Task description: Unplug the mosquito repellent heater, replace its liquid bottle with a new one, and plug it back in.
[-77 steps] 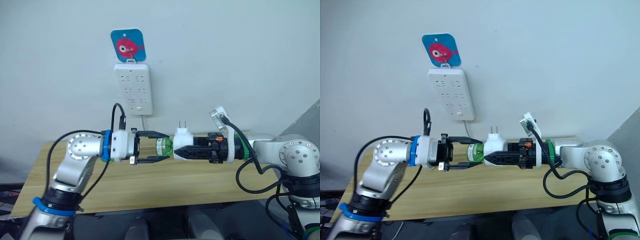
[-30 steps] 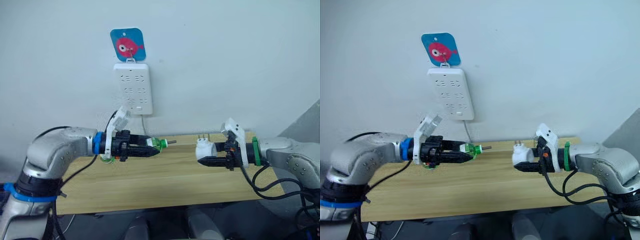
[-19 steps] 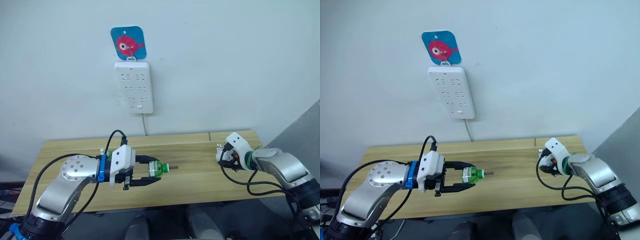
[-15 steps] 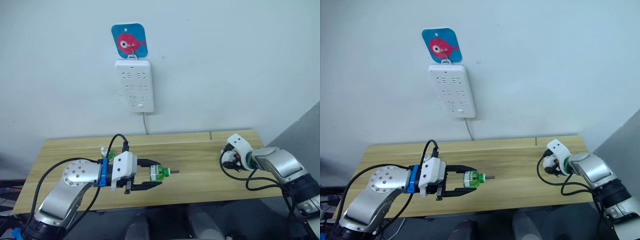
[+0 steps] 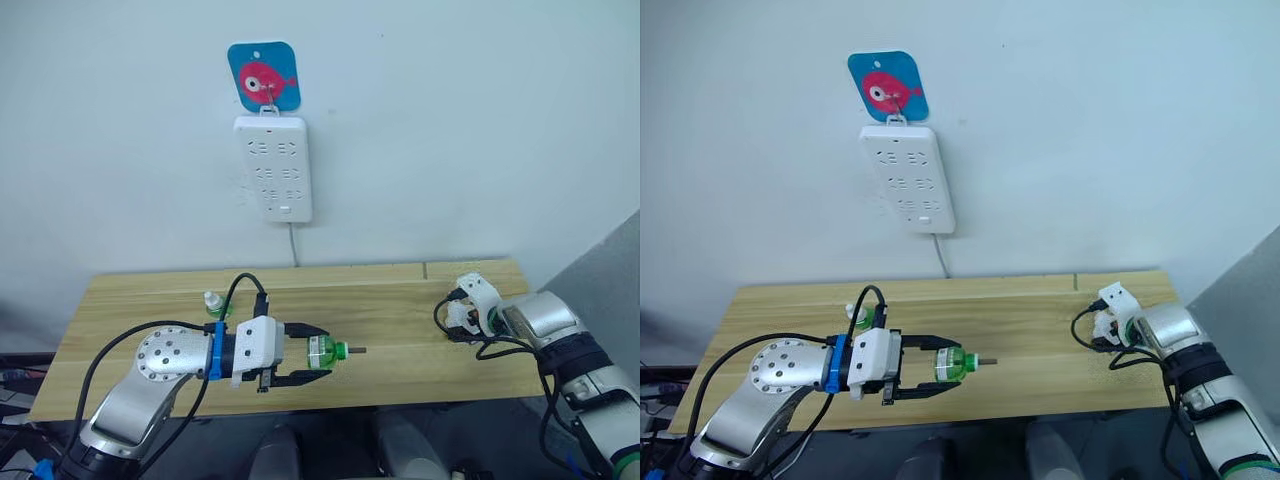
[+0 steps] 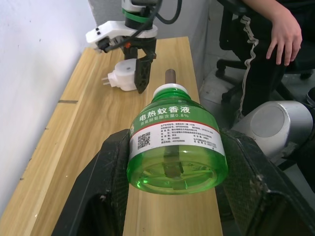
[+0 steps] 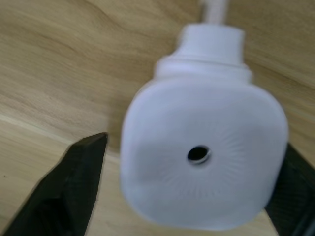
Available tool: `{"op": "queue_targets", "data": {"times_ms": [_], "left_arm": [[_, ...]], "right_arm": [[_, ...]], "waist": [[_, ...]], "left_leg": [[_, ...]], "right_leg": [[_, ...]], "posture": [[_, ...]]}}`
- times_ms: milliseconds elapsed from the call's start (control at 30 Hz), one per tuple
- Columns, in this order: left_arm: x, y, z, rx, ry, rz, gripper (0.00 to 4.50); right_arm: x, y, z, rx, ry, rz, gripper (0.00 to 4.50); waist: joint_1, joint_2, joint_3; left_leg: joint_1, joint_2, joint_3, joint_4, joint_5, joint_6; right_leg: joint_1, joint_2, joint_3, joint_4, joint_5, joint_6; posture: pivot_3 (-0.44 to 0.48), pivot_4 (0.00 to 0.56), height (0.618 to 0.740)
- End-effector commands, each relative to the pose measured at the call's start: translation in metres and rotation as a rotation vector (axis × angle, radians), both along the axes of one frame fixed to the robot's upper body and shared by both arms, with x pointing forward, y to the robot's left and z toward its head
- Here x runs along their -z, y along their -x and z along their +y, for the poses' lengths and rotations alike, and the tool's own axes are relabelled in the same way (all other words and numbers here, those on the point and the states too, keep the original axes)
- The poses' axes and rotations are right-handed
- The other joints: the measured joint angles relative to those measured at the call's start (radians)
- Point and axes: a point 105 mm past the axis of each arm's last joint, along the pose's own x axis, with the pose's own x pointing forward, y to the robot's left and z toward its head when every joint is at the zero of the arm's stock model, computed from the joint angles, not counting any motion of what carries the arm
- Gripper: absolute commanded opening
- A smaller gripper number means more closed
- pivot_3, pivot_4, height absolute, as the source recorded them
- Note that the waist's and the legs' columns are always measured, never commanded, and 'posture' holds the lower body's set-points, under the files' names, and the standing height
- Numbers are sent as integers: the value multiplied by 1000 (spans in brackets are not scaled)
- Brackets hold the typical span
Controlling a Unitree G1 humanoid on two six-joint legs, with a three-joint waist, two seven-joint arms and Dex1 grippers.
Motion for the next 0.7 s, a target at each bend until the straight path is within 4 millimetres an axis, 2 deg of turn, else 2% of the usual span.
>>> {"op": "queue_targets", "data": {"times_ms": [33,100,167,267,367,500,600,700], "left_arm": [[-6,-2,-3,9,15,-37,2226],[-6,-6,-2,0,23,-35,2226],[-8,-10,-3,-12,45,-39,2226],[-12,-21,-5,-62,100,-52,2226],[-16,-32,-5,-134,174,-46,2226],[-33,-47,-11,-243,340,-57,2226],[-51,-53,-20,-276,440,-65,2226],[-55,-56,-22,-293,467,-67,2226]], "right_arm": [[-16,-7,-3,29,-13,-53,4500],[-28,-9,-3,37,-36,-92,4500],[-50,-5,-9,38,-51,-147,4500],[-78,17,-4,-38,-124,-195,4500],[-101,41,18,-161,-242,-247,4500],[-143,66,66,-356,-505,-463,4500],[-154,73,91,-373,-646,-540,4500],[-159,71,107,-287,-824,-542,4500]], "waist": [[-1,0,0],[-1,1,1],[-2,4,2],[5,5,3],[1,4,2],[-19,4,2],[-36,3,1],[-50,-1,-4]], "left_leg": [[0,0,0,0,0,0],[0,0,0,0,0,0],[0,0,0,0,0,0],[-1,0,0,0,0,0],[-2,0,0,-1,-1,1],[-2,0,0,0,-1,2],[-1,0,1,1,-1,2],[-1,0,2,2,-1,1]], "right_leg": [[0,0,0,0,0,0],[0,0,0,0,0,0],[-1,0,0,0,0,0],[-1,0,0,-1,0,0],[-1,-1,-1,-2,0,1],[-1,0,0,-2,0,1],[0,0,1,-1,1,3],[1,0,2,-1,3,5]], "posture": [[-71,183,740],[-82,179,740],[-103,172,740],[-126,164,740],[-162,156,740],[-195,148,740],[-208,137,740],[-213,128,740]]}}
